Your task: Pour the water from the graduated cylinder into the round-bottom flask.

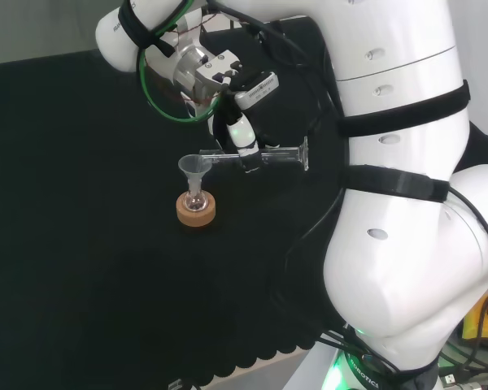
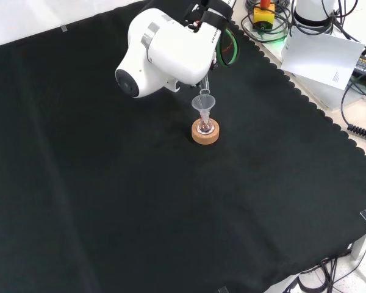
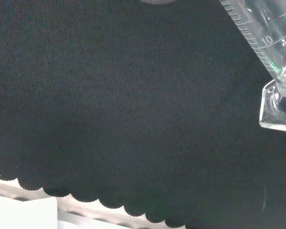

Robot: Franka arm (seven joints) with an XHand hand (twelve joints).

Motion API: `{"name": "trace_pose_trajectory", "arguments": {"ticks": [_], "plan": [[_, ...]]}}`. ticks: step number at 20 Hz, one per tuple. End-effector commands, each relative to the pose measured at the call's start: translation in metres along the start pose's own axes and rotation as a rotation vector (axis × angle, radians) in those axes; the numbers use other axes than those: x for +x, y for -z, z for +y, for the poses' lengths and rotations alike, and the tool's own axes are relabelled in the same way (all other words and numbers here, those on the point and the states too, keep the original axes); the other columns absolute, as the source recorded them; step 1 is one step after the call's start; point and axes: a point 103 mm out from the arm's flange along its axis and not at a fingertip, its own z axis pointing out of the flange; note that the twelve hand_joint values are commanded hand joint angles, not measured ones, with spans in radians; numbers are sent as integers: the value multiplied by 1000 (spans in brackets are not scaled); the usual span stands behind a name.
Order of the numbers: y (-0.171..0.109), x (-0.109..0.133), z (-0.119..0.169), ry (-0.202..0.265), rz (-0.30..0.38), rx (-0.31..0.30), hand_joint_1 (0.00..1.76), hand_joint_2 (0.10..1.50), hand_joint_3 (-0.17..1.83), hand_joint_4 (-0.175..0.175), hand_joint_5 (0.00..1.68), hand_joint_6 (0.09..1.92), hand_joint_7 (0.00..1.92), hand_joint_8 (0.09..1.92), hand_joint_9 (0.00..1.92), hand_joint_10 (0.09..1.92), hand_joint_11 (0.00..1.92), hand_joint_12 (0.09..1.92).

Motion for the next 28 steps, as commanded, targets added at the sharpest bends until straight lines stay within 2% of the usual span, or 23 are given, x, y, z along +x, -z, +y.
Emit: {"name": "trace_pose_trajectory", "arguments": {"ticks": [1, 16, 21, 28], "plan": [[0, 1, 0, 4, -1, 3, 1268, 1094, 0, -175, 1007, 945, 1049, 932, 1498, 87, 1239, 775], [2, 4, -1, 6, -1, 0, 1268, 1095, 0, -175, 1004, 951, 1047, 937, 1502, 87, 1241, 770], [7, 9, 0, 14, 4, -29, 1268, 1096, 1, -175, 1003, 953, 1045, 939, 1503, 87, 1242, 768], [9, 14, 0, 49, 13, -86, 1267, 1096, 1, -175, 1001, 956, 1043, 942, 1500, 87, 1242, 766]]}}
